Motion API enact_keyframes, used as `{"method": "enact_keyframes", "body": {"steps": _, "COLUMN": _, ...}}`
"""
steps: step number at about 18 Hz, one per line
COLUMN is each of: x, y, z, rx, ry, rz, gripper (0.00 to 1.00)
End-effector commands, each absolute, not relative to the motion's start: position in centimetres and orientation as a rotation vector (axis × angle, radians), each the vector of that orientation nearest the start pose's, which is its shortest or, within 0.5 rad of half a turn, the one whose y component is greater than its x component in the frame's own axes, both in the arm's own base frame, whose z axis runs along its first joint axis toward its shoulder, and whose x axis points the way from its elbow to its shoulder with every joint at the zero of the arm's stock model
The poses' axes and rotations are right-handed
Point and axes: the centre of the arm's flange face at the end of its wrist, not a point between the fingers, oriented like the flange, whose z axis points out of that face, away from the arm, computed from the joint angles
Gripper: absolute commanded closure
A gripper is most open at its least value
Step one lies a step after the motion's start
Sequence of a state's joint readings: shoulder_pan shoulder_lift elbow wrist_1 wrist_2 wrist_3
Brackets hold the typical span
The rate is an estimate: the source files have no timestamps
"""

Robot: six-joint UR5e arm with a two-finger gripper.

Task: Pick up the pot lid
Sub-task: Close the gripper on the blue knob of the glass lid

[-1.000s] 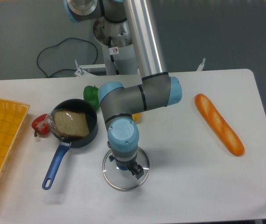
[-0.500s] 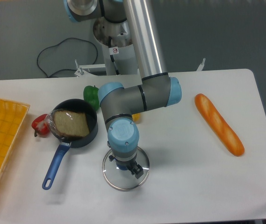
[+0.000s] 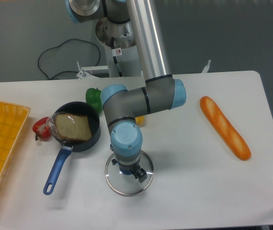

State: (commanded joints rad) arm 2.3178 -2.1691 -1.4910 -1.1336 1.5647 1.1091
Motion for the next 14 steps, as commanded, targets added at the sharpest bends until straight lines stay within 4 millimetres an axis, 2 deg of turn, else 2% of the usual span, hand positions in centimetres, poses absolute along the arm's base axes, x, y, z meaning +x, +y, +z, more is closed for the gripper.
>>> {"method": "enact_keyframes", "body": {"steps": 2, "x": -35.71, "y": 58.40, "z": 21.09, "rx": -3.133, "ry": 0.578, "rz": -0.110, "gripper": 0.00}}
{"method": "enact_keyframes", "body": {"steps": 4, "x": -35.71, "y": 58.40, "z": 21.20, "rx": -3.132, "ry": 0.578, "rz": -0.108, "gripper": 0.06}}
{"method": "enact_keyframes", "body": {"steps": 9, "x": -35.74, "y": 58.43, "z": 21.26, "rx": -3.132, "ry": 0.573, "rz": -0.106, "gripper": 0.12}}
{"method": "enact_keyframes", "body": {"steps": 14, "x": -35.73, "y": 58.42, "z": 21.25, "rx": -3.134, "ry": 0.568, "rz": -0.108, "gripper": 0.30}}
